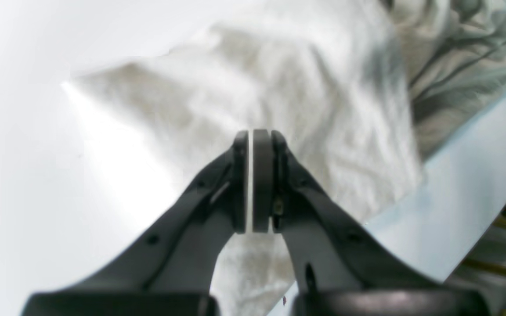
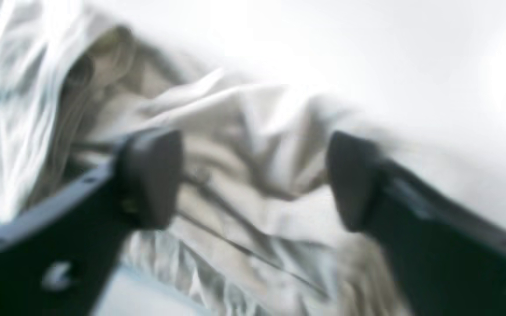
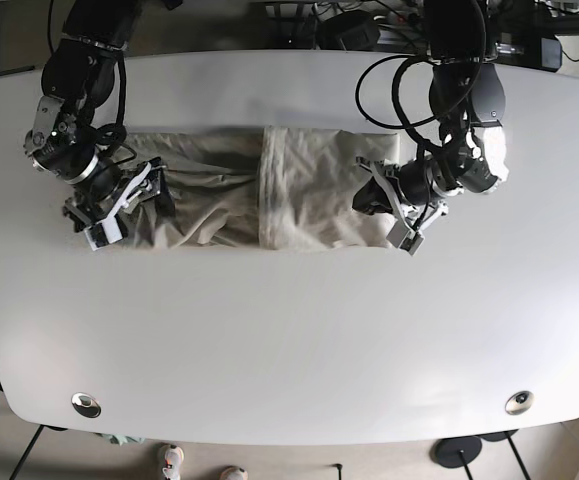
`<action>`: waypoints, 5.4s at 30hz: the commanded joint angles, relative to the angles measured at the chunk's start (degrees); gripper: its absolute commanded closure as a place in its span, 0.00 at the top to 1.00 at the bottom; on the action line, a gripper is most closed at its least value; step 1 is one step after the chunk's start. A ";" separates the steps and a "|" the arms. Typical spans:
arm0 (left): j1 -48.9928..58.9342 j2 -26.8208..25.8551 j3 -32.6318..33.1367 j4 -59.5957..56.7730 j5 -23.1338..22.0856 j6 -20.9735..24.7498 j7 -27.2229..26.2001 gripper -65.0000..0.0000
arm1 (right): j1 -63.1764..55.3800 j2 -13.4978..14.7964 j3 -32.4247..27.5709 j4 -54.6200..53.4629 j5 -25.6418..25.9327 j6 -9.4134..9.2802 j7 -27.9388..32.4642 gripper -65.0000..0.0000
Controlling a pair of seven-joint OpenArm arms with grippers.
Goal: Fold the T-shirt properly
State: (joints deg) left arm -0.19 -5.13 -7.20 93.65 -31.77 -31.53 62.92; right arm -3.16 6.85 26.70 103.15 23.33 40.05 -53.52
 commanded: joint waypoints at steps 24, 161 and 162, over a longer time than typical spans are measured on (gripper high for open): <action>-0.74 -3.45 -3.04 -15.27 -1.24 -8.47 -8.72 0.00 | 5.40 6.99 23.54 -28.74 26.03 -0.05 -13.96 1.00; 6.21 -17.07 -16.05 2.93 -11.09 -8.47 -8.63 0.14 | 6.89 -7.16 -53.47 -8.78 12.67 -14.78 17.43 0.72; 5.68 -16.02 -13.94 3.63 -11.09 -8.47 -8.72 0.18 | 6.81 -6.37 -50.21 -7.37 14.07 -14.78 17.08 0.72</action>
State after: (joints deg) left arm 6.57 -20.32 -20.03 95.92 -41.17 -39.86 56.07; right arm 2.76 0.38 -22.76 94.87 37.47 25.08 -37.52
